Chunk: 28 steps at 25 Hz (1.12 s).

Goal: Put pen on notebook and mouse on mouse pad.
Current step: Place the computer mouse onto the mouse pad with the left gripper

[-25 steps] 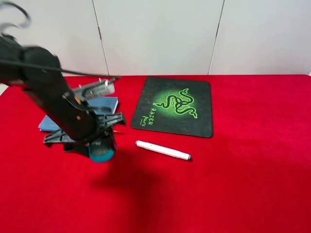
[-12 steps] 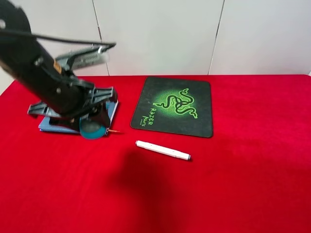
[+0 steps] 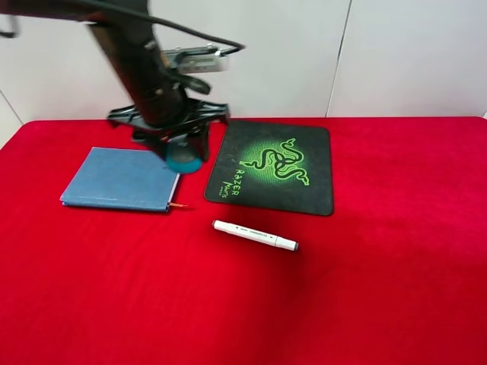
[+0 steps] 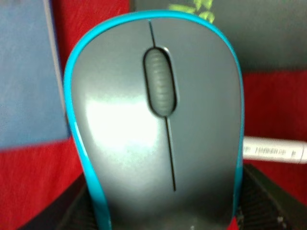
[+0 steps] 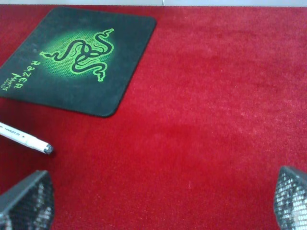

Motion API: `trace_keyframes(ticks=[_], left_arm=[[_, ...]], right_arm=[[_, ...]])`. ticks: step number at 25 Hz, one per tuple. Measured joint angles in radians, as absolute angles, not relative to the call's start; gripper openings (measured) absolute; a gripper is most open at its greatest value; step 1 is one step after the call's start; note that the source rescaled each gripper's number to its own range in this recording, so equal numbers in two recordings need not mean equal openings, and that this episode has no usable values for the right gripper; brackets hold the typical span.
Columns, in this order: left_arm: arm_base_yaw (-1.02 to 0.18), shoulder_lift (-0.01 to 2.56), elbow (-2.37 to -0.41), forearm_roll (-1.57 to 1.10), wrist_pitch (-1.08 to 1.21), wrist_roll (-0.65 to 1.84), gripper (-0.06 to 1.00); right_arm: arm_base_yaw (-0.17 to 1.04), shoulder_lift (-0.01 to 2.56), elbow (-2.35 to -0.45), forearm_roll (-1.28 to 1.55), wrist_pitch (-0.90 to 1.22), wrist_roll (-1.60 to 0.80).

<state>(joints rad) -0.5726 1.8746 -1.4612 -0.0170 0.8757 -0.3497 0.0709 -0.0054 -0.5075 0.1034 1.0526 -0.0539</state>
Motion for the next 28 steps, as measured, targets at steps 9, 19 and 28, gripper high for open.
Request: trace_keyframes(ticks=[9, 19, 28], left_arm=[[-0.573, 2.167, -1.852, -0.017, 0.961, -0.288, 0.48], [-0.573, 2.395, -2.041, -0.017, 0.994, -0.279, 0.48], [-0.591, 2.434, -2.043, -0.017, 0.992, -0.243, 0.48]], right_arm=[[0.071, -0.005, -0.507, 0.103, 1.053, -0.054], [0.071, -0.005, -0.507, 0.103, 1.053, -0.054], [0.071, -0.005, -0.507, 0.103, 1.053, -0.054]])
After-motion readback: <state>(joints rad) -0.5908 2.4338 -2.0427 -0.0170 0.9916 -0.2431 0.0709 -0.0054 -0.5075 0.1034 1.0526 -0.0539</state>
